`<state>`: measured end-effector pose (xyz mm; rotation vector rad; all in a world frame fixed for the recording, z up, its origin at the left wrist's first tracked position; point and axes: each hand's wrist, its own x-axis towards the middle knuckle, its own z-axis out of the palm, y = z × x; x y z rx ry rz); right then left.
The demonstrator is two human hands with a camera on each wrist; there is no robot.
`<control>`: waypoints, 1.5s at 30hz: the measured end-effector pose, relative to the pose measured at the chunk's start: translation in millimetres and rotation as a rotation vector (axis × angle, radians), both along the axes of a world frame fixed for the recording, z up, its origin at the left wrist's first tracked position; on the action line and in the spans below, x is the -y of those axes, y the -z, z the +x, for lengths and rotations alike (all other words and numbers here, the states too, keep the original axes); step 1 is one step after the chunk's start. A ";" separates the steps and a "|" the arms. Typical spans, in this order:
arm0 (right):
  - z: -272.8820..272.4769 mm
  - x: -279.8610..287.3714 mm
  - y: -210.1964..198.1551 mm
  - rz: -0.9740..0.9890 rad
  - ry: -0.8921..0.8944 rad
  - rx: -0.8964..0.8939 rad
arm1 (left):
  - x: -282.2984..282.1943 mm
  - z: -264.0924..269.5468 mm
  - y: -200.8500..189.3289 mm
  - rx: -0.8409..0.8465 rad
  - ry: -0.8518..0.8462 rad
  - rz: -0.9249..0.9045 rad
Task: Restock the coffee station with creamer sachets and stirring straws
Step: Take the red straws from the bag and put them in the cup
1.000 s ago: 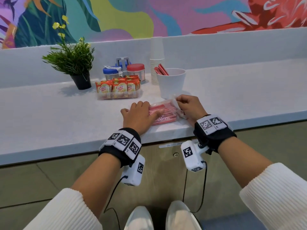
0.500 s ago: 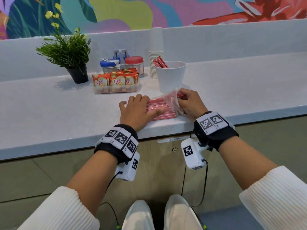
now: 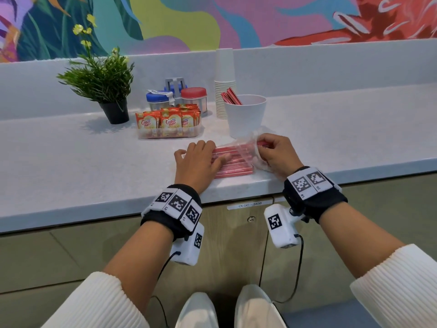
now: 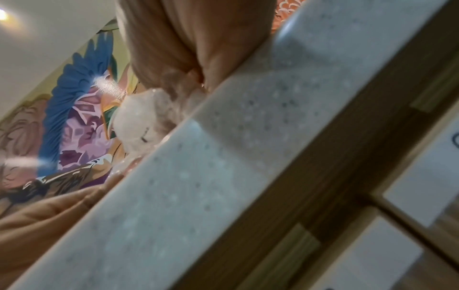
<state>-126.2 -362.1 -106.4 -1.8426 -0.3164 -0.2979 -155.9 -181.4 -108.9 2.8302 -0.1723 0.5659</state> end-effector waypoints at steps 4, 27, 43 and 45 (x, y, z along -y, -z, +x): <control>2.2 -5.6 -7.9 -0.132 -0.051 -0.108 | 0.4 0.4 -0.2 0.026 -0.037 0.026; -10.2 -16.5 -34.4 0.046 -0.064 -0.350 | -0.6 -0.8 1.9 0.028 -0.019 0.029; -13.7 -28.5 -34.3 0.571 -0.325 -0.553 | -1.4 -2.8 -0.9 0.000 -0.024 -0.088; -12.0 -27.4 -41.4 0.605 -0.274 -0.496 | -2.2 -2.9 -2.6 -0.020 -0.019 -0.157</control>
